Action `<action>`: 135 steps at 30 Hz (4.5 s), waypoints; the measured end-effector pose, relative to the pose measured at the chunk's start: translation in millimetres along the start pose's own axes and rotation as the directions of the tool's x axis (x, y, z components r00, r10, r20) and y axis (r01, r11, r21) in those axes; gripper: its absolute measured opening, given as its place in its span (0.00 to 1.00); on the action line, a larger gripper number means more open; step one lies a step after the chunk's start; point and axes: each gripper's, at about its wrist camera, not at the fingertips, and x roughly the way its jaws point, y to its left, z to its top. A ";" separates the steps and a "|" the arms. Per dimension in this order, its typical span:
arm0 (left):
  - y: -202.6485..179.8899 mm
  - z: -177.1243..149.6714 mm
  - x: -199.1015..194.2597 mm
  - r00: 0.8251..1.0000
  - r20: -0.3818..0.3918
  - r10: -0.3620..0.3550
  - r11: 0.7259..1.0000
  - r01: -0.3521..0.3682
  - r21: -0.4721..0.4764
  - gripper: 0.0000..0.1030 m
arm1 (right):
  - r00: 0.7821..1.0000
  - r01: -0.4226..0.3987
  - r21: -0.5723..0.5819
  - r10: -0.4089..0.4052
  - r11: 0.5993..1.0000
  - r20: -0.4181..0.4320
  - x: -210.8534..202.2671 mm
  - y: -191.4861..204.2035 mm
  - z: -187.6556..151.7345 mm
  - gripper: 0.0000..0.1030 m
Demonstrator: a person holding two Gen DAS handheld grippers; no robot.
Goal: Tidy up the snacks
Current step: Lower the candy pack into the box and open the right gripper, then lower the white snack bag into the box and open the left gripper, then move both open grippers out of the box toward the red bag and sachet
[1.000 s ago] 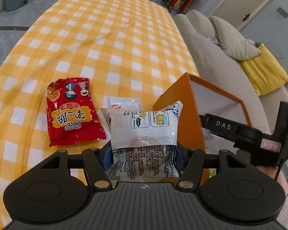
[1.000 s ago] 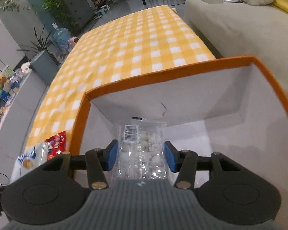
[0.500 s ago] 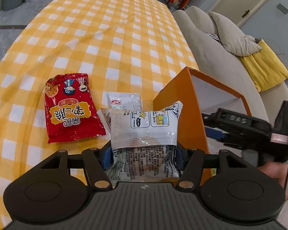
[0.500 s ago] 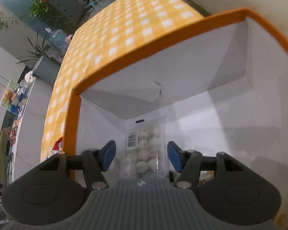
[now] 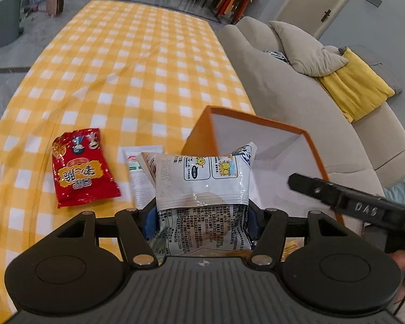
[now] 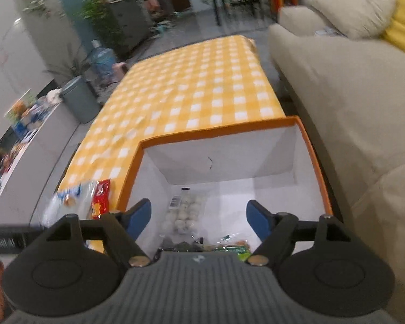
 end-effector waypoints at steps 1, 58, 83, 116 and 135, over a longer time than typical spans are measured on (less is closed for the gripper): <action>-7.2 0.0 0.0 1.000 0.002 0.009 1.000 -0.009 0.013 0.68 | 1.000 -0.026 -0.005 0.026 1.000 0.009 -1.7 -3.7 -1.9 0.75; -124.3 40.2 120.2 0.984 -0.079 0.161 0.971 -0.144 0.193 0.23 | 0.999 0.000 0.189 -0.008 0.982 0.042 -35.7 -103.3 -18.6 0.74; -89.4 24.8 157.7 0.980 -0.183 0.076 0.997 -0.078 -0.004 0.26 | 0.994 -0.003 0.211 -0.020 0.978 0.107 -42.2 -105.1 -12.1 0.71; -49.7 -7.7 -28.9 0.958 -0.022 0.286 0.958 -0.286 -0.001 0.84 | 0.991 0.044 0.067 -0.035 0.997 -0.130 -46.1 -25.5 -14.3 0.97; 91.4 -28.9 -73.1 0.960 -0.039 0.278 0.936 -0.280 -0.213 0.85 | 0.987 -0.036 -0.034 0.030 0.999 -0.156 -39.2 100.3 -30.6 0.97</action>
